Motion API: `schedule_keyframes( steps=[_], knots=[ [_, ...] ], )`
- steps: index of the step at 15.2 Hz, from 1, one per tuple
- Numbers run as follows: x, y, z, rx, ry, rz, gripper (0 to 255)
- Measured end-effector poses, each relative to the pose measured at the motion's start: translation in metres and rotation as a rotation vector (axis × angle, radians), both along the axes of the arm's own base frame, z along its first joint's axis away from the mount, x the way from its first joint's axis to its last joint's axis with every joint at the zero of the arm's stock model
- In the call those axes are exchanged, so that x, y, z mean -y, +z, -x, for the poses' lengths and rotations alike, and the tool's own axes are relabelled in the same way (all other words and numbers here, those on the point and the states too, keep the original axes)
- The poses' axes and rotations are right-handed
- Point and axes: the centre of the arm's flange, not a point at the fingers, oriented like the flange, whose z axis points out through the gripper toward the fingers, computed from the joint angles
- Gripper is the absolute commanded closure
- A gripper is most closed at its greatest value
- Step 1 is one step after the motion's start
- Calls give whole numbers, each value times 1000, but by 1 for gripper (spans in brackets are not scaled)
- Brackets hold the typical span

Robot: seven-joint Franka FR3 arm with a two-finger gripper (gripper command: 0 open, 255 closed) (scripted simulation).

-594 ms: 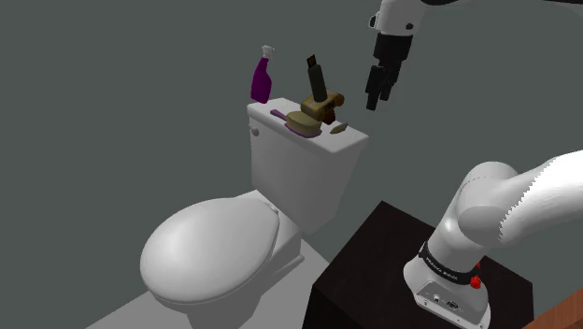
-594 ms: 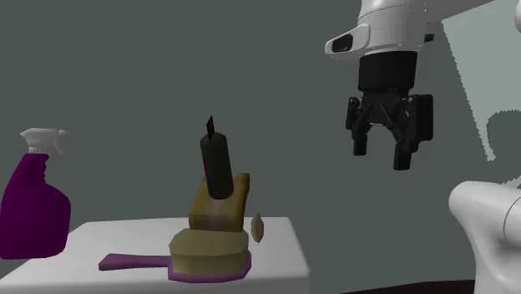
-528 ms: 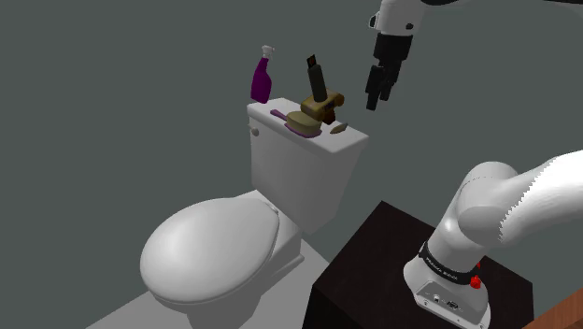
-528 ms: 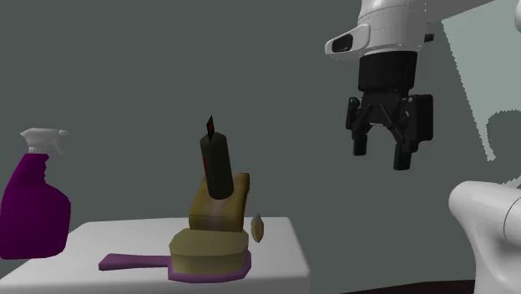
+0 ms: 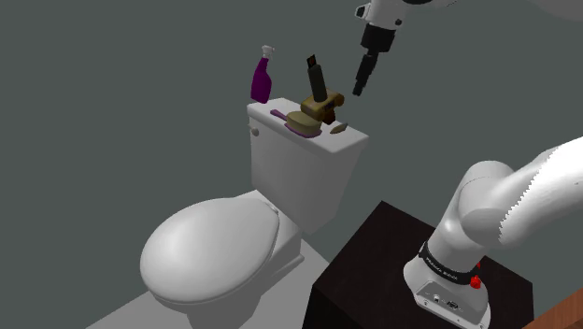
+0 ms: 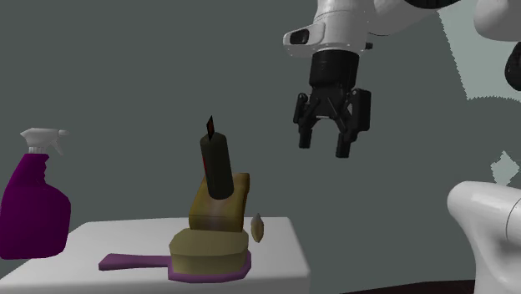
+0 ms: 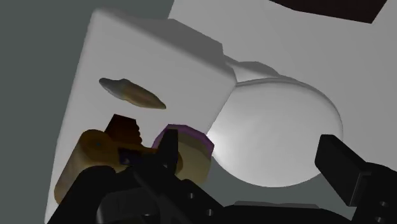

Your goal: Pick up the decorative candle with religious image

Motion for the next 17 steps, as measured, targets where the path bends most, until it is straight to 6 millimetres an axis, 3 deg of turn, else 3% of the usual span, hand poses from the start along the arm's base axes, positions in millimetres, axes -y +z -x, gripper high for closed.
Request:
schedule_keyframes(
  steps=[7, 14, 17],
  knots=[
    [41, 18, -65, 139, 273, -40, 0],
    [56, 44, -141, 276, 546, -77, 0],
    [60, 42, -152, 301, 595, -82, 0]
  ],
)
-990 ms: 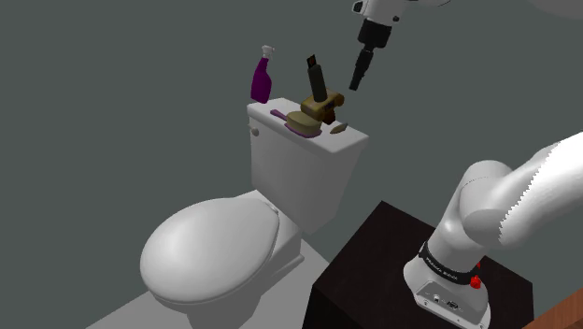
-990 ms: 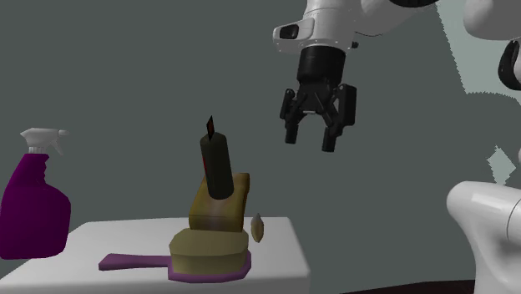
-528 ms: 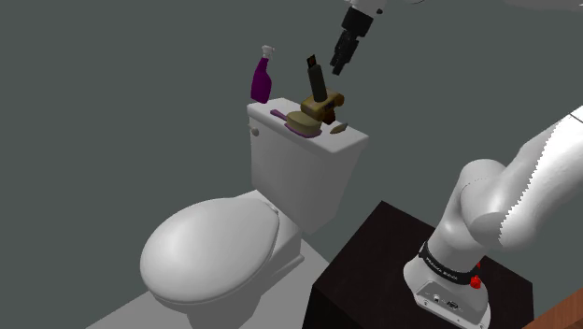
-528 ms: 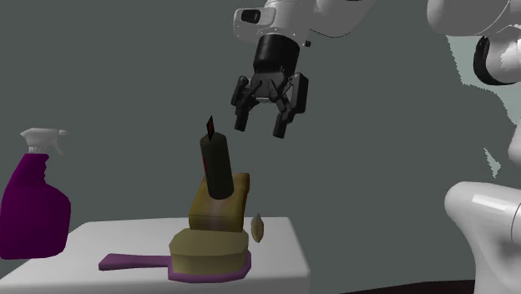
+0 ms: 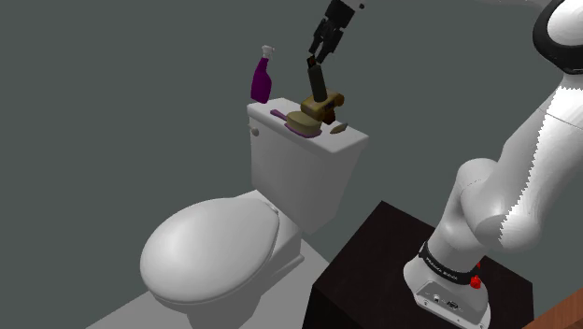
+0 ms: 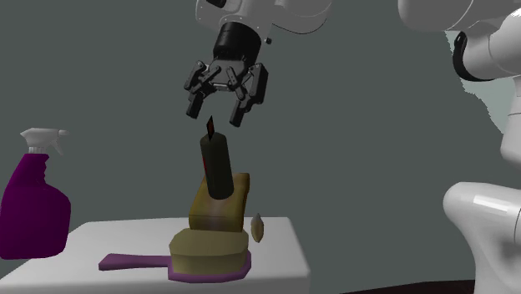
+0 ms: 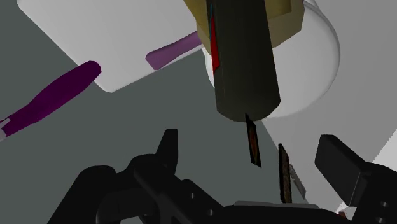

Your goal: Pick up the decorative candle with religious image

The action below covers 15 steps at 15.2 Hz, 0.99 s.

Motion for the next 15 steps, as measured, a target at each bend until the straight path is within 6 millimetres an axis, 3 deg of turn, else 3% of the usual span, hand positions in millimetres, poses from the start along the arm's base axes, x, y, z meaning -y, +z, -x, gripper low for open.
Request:
schedule_keyframes(
  steps=[6, 7, 15],
  knots=[
    [1, -30, -1, 4, 8, -1, 0],
    [1, -31, -1, 4, 8, -1, 255],
    [0, -32, -1, 5, 7, 0, 255]
  ],
)
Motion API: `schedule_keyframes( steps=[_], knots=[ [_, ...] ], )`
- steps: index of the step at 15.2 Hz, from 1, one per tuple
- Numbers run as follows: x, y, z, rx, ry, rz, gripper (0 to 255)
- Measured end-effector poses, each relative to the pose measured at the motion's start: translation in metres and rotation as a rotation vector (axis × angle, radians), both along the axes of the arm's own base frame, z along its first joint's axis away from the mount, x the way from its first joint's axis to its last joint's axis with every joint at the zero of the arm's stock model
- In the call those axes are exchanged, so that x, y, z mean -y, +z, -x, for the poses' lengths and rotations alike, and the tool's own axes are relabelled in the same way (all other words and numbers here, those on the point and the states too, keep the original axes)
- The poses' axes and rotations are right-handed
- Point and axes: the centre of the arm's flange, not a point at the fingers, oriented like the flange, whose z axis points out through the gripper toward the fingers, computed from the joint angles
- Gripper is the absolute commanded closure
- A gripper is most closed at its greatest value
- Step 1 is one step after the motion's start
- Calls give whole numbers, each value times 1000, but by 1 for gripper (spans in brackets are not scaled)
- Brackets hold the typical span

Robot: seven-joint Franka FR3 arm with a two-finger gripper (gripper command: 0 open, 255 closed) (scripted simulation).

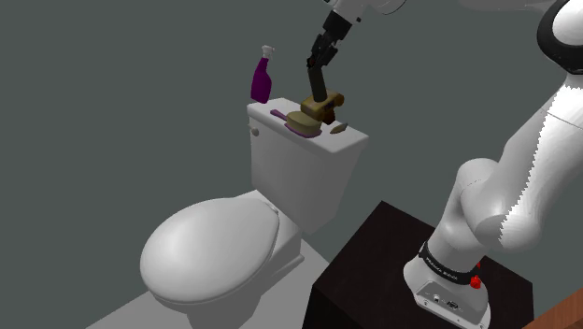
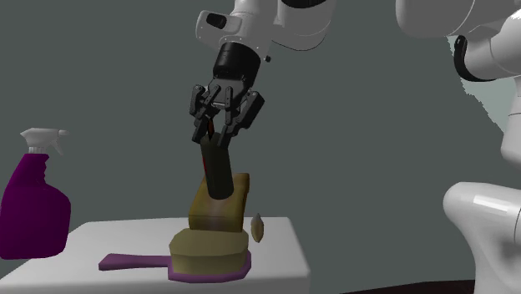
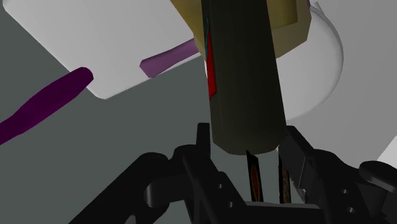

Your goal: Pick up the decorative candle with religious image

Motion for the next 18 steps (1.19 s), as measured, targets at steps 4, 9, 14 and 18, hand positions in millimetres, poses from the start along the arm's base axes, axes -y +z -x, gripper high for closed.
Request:
schedule_keyframes(
  steps=[4, 9, 14, 18],
  knots=[
    [1, 5, 0, -2, 0, 0, 255],
    [0, 31, -2, -2, 0, 0, 255],
    [0, 56, -1, -2, 0, 0, 255],
    [0, 75, -1, -2, 0, 0, 255]
  ],
)
